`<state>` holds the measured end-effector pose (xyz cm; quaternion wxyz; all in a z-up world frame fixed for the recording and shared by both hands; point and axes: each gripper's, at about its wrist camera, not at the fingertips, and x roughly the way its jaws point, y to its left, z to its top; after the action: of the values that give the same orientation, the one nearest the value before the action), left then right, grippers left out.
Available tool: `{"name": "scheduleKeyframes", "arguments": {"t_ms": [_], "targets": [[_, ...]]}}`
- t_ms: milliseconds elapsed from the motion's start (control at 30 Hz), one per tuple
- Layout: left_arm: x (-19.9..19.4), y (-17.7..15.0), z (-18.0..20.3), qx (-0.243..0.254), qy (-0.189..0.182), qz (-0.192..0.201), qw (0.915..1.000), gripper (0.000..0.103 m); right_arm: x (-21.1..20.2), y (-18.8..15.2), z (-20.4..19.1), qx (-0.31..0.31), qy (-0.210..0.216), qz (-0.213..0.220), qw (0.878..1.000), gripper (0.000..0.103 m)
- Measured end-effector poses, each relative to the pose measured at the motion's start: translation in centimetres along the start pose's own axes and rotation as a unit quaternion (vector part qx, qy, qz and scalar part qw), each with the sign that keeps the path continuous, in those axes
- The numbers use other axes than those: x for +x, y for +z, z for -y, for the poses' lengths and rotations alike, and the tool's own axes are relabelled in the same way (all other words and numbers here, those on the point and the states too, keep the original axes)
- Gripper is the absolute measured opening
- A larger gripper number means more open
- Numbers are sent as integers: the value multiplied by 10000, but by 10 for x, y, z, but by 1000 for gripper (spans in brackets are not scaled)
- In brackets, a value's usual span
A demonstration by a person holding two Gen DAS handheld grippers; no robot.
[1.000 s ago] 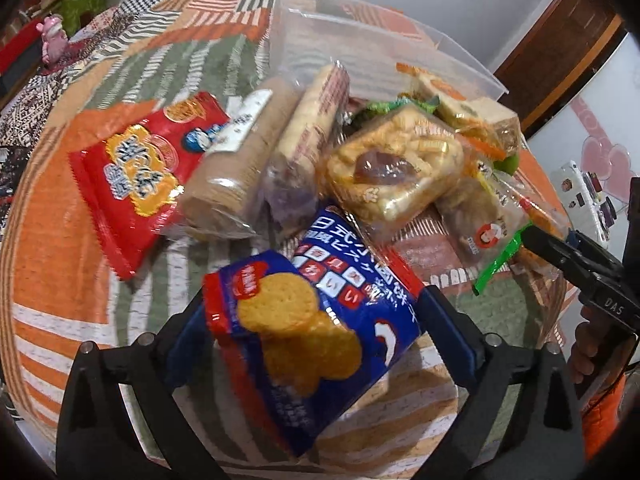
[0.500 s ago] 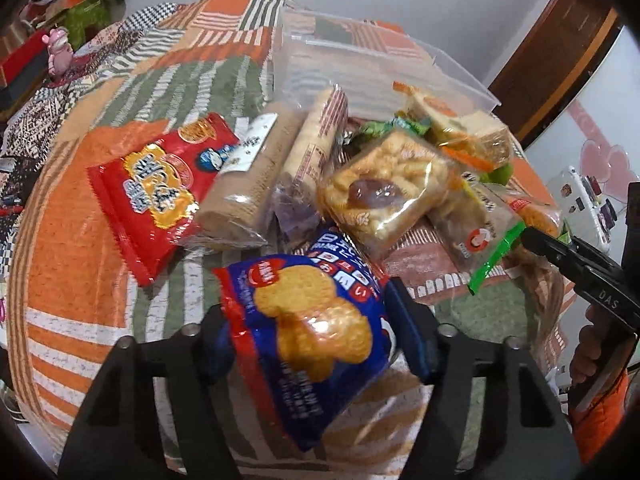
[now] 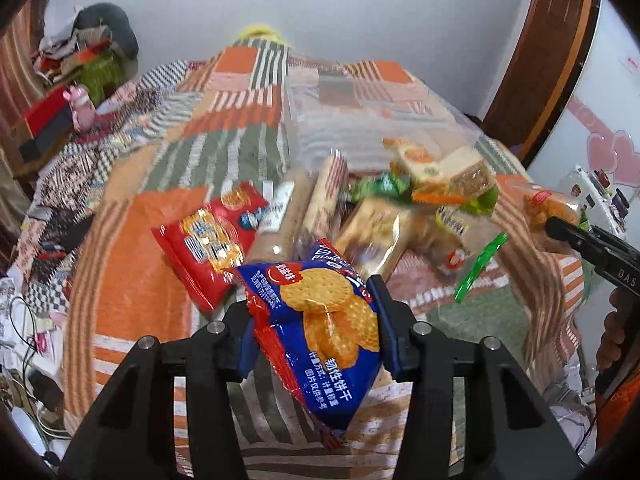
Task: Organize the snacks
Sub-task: 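Grasp the blue cracker bag with the left tool while the right tool grasps the orange meatball bag, then carry both bags over the clear box and open both tools to drop them in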
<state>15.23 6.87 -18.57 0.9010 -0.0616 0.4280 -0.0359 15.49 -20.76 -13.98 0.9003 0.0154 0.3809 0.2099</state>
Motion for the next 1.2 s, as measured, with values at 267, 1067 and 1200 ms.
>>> {"name": "scheduleKeyframes", "arguments": {"t_ms": [267,1067,1200], "targets": [[-27,34,10,131,51,611,9980,48,-10,20,-1,-59,14,327,9994,45],[24,151,25,260,-15,1144,9931,48,40,93,7,-159,-134,791,9967,45],[45,166,21,207,2,1083,9939,48,63,103,7,-222,-224,686,9971,45]]}}
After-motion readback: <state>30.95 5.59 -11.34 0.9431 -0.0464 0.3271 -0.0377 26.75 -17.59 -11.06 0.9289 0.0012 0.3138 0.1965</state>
